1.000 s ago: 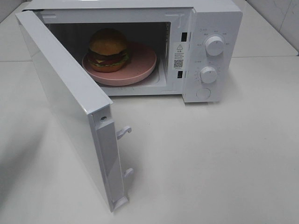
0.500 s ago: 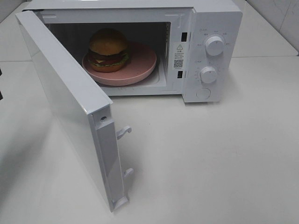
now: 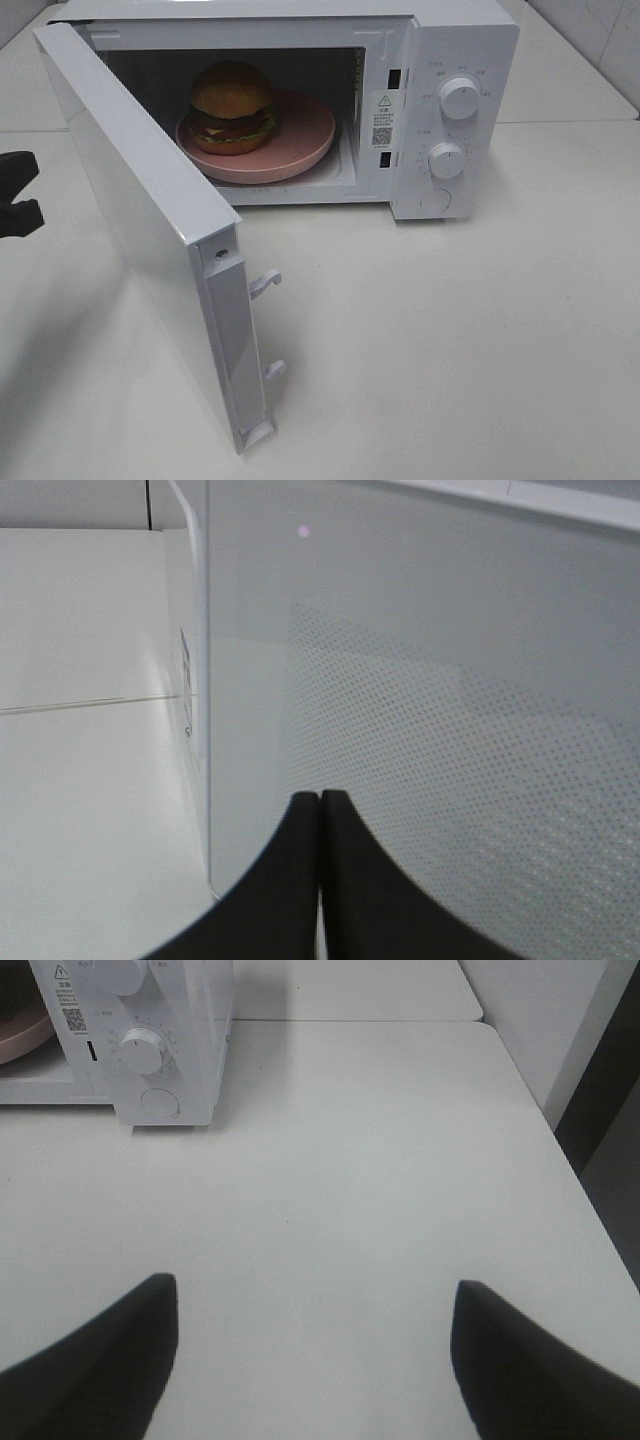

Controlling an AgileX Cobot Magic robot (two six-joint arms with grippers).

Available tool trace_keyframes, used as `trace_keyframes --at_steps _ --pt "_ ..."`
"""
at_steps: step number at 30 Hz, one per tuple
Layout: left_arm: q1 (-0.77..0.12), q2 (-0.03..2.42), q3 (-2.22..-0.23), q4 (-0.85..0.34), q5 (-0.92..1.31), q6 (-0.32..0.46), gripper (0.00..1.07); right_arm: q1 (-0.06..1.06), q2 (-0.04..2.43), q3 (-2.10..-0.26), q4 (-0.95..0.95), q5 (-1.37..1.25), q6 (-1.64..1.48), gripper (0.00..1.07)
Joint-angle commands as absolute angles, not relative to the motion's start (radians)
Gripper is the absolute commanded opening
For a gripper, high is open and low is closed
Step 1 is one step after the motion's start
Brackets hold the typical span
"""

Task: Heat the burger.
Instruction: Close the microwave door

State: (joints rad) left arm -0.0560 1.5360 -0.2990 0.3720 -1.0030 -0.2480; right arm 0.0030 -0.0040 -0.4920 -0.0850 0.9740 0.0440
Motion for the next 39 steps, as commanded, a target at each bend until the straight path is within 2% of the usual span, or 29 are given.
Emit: trace_keyframes --at_steps 1,10,18,24,28,32,35,37,39 --pt "-0.124 1.561 -0.309 0.294 -0.996 -0.223 0.0 -0.003 -0.039 -0.49 -0.084 0.961 0.039 0.69" --pt "-0.219 1.607 -0.369 0.264 -0.976 -0.223 0.0 -0.003 -0.039 -0.49 -0.084 0.961 0.039 0.69" --pt "-0.335 1.611 -0.46 0.174 -0.881 -0.198 0.0 -0.003 -0.039 -0.49 -0.084 0.961 0.039 0.69" --pt "-0.368 1.626 -0.516 0.171 -0.841 -0.197 0.0 -0.003 -0.039 -0.49 -0.084 0.961 0.039 0.69" --pt "-0.434 1.672 -0.582 0.132 -0.817 -0.193 0.0 -0.003 -0.039 -0.49 -0.084 0.961 0.039 0.69" --pt "-0.513 1.721 -0.651 0.033 -0.772 -0.116 0.0 -0.003 -0.039 -0.49 -0.084 0.961 0.039 0.69" --pt "-0.525 1.729 -0.663 0.018 -0.764 -0.099 0.0 -0.003 -0.039 -0.49 -0.084 0.961 0.039 0.69" --pt "-0.569 1.766 -0.723 -0.047 -0.744 -0.068 0.0 -0.003 -0.039 -0.49 -0.084 0.961 0.039 0.69" --pt "-0.579 1.777 -0.741 -0.06 -0.739 -0.069 0.0 -0.003 -0.039 -0.49 -0.084 0.961 0.039 0.69"
